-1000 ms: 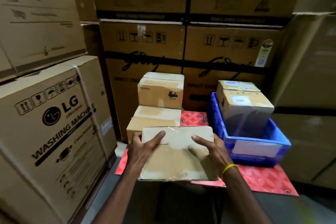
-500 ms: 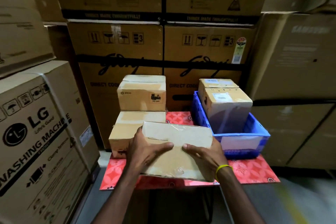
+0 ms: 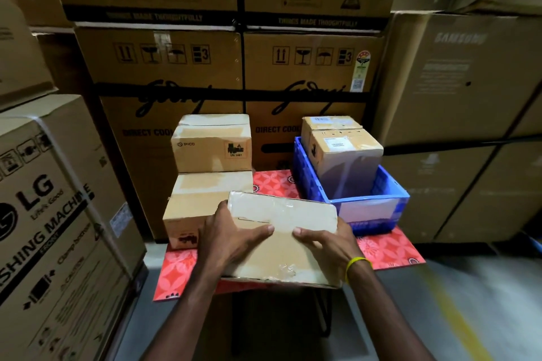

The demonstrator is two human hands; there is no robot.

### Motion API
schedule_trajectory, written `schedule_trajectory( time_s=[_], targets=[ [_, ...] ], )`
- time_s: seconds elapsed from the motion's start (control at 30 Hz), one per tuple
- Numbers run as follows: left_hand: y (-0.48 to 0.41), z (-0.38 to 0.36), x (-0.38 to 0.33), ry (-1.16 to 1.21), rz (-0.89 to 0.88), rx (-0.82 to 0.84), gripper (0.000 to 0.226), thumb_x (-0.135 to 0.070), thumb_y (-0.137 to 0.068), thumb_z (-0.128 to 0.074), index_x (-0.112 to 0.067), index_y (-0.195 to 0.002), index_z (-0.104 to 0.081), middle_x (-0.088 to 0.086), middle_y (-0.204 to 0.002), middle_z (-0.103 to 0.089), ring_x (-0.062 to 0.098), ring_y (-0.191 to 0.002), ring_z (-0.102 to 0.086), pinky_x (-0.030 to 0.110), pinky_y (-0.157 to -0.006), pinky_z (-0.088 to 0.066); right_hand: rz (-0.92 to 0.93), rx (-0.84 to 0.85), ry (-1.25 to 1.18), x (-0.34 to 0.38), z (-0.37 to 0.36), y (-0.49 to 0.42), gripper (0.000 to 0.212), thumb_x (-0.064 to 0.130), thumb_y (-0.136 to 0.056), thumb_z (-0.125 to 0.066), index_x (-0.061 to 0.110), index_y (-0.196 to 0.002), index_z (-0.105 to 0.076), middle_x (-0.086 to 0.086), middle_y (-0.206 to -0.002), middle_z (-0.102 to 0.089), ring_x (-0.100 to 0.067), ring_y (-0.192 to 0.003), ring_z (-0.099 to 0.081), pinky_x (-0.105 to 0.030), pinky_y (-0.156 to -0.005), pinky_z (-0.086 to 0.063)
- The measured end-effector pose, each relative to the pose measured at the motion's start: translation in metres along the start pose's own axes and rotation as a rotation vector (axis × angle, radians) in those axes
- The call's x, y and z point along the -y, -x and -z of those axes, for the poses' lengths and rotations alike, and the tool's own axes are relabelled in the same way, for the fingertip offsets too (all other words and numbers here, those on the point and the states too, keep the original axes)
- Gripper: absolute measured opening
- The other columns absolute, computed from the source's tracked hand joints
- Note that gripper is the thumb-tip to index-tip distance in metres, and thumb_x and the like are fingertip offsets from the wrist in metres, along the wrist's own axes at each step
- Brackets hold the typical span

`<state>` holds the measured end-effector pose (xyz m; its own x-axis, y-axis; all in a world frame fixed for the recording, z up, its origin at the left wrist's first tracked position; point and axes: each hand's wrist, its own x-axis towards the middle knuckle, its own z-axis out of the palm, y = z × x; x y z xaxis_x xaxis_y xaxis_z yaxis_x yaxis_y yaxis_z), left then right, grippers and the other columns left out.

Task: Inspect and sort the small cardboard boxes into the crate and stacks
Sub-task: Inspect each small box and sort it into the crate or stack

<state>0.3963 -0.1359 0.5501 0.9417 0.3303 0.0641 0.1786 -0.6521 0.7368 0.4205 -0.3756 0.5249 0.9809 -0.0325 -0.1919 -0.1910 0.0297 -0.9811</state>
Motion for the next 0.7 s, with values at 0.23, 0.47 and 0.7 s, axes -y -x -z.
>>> schedule_trajectory(
  time_s=[0.23, 0.47, 0.7],
  targets=[
    [0.016, 0.000, -0.004, 0.008, 0.026, -0.041, 0.077, -0.064, -0.068, -0.087, -0.028, -0.131, -0.061, -0.005, -0.119, -0.072, 0.016, -0.097, -0.063, 0.024, -0.065, -0.042, -0.116, 0.091, -0.040, -0.012, 0.001, -0.014, 0.044, -0.005, -0.071, -0.090, 0.006, -0.110, -0.072, -0.006, -0.096, -0.082, -0.012, -0.073, -0.078, -0.021, -0.057, -0.059],
    [0.018, -0.002, 0.003, 0.348, 0.139, -0.079, 0.036, -0.053, -0.102, -0.057, -0.028, -0.118, -0.077, -0.009, -0.091, -0.078, 0.017, -0.090, -0.068, 0.034, -0.081, -0.053, -0.146, 0.148, -0.083, -0.025, 0.010, -0.030, 0.047, -0.004, -0.073, -0.088, 0.008, -0.115, -0.070, -0.006, -0.096, -0.083, -0.021, -0.085, -0.079, -0.029, -0.068, -0.062],
    [0.003, -0.017, 0.023, 0.462, 0.204, -0.070, 0.052, -0.065, -0.084, -0.053, -0.034, -0.119, -0.077, -0.010, -0.094, -0.080, 0.022, -0.095, -0.073, 0.052, -0.093, -0.059, -0.111, 0.177, -0.063, -0.030, 0.010, -0.051, 0.058, 0.001, -0.064, -0.094, 0.009, -0.116, -0.068, -0.011, -0.109, -0.080, -0.030, -0.104, -0.074, -0.041, -0.087, -0.061]
  ],
)
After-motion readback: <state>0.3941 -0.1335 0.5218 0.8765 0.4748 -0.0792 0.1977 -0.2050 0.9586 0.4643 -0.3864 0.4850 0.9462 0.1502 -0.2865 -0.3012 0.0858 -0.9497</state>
